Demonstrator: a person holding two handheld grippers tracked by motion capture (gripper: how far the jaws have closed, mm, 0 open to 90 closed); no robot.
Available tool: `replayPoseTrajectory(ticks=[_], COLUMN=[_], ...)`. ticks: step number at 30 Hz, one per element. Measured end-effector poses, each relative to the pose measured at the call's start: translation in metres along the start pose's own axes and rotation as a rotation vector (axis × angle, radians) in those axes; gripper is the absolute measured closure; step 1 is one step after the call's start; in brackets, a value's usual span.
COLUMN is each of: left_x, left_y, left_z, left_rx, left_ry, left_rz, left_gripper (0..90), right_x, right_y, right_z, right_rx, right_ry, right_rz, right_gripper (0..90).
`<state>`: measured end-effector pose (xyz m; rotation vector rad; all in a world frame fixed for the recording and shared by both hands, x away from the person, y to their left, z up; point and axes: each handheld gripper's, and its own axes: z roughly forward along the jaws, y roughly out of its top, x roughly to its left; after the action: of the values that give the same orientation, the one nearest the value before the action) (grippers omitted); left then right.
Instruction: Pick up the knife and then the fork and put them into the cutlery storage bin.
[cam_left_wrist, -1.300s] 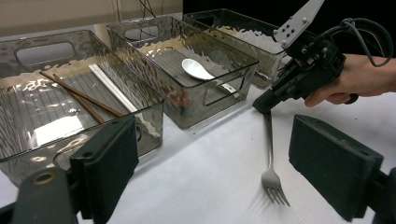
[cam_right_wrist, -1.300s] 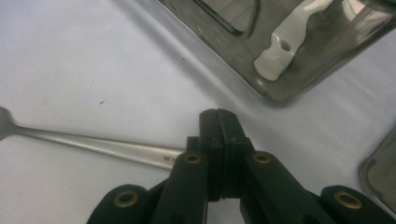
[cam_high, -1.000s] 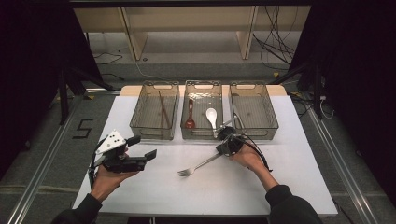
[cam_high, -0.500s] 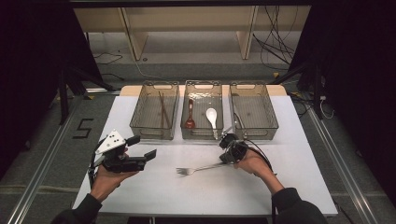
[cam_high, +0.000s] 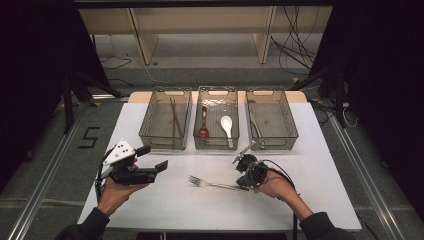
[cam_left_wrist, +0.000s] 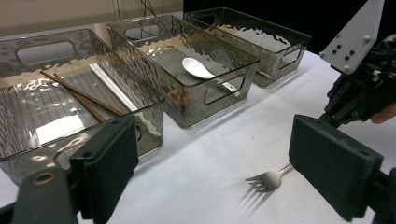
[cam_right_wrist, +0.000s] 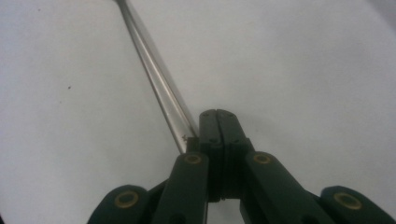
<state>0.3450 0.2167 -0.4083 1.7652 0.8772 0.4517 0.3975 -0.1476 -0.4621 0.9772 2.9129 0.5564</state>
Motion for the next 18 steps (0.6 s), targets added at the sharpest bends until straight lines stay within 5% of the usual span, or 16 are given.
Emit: replayPoseTrajectory(ticks=[11, 18], left_x=[0.000, 0.001], left_y=[0.000, 0.000], left_z=[0.000, 0.000], left_rx=[-0.007, 0.000], left_ry=[0.001, 0.001], left_rz=[-0.004, 0.000], left_gripper=[15.4, 15.4], right_x=[0.014, 0.025], right_y=[0.003, 0.024], right_z=[-0.006, -0.004], right_rx=[0.017, 0.002], right_ry=[0.025, 0.018], right_rz=[-0.053, -0.120], right_gripper=[89.3, 65.0])
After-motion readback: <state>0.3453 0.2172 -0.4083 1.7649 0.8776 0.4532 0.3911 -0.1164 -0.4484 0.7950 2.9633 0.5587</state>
